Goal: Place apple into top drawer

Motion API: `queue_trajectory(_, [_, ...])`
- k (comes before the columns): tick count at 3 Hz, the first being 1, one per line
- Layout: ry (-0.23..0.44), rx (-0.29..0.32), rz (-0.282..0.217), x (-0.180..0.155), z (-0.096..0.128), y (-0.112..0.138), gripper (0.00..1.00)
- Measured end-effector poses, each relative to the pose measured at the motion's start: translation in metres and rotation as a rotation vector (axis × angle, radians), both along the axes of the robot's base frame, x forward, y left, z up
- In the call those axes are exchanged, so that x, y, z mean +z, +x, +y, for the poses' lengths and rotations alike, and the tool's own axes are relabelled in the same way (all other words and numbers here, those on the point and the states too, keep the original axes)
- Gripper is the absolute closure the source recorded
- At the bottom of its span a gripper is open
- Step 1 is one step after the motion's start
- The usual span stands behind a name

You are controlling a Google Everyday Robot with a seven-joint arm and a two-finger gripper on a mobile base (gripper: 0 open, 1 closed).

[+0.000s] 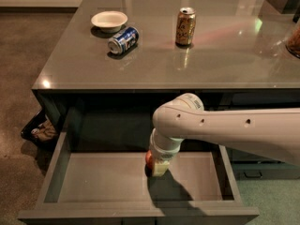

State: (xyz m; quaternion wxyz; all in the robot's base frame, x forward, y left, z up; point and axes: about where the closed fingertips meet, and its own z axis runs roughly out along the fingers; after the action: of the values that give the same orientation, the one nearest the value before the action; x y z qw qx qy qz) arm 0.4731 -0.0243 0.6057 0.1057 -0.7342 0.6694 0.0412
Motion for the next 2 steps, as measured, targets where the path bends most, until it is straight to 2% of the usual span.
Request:
queue_trajectory(1, [0.0, 0.0, 0.0, 0.0, 0.0, 0.0, 0.87])
queue_trajectory(2, [0.0, 0.0, 0.0, 0.0, 0.0, 0.0, 0.64])
